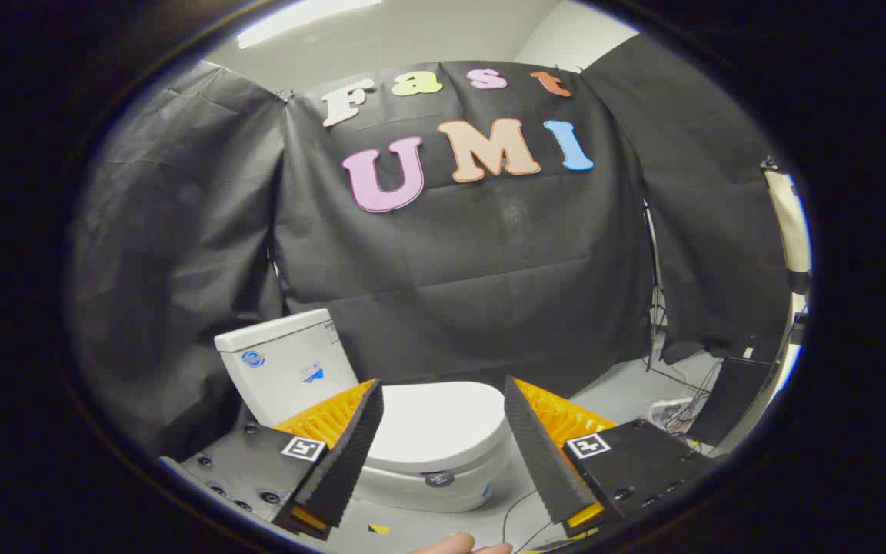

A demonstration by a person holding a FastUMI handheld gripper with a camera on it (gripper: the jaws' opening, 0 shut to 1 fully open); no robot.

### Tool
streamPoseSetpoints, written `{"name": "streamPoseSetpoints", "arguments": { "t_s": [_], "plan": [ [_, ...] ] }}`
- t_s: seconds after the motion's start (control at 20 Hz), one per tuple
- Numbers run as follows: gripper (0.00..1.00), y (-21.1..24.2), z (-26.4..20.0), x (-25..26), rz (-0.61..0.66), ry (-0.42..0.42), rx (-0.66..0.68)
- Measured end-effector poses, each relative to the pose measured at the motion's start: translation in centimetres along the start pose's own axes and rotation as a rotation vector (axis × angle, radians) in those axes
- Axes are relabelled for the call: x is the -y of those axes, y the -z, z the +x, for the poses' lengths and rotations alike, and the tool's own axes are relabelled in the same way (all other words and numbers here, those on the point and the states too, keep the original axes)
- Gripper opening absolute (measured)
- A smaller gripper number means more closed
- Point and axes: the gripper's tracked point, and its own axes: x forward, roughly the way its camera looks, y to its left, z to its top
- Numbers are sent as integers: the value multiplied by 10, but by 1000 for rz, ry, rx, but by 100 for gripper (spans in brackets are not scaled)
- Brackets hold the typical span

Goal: Open the toilet lid.

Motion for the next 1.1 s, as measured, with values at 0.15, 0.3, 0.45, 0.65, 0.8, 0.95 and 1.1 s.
{"name": "streamPoseSetpoints", "arguments": {
  "t_s": [0.15,0.3,0.45,0.65,0.8,0.95,1.1],
  "plan": [
    [97,8,6,-7,-7,-33,-18],
    [97,23,12,-14,33,-72,-51],
    [97,42,20,-2,47,-29,-88],
    [97,70,38,-6,182,-36,-104],
    [97,105,48,-4,300,-52,-129],
    [97,146,52,-2,461,-46,-154],
    [97,171,67,-13,564,-85,-169]
  ]
}}
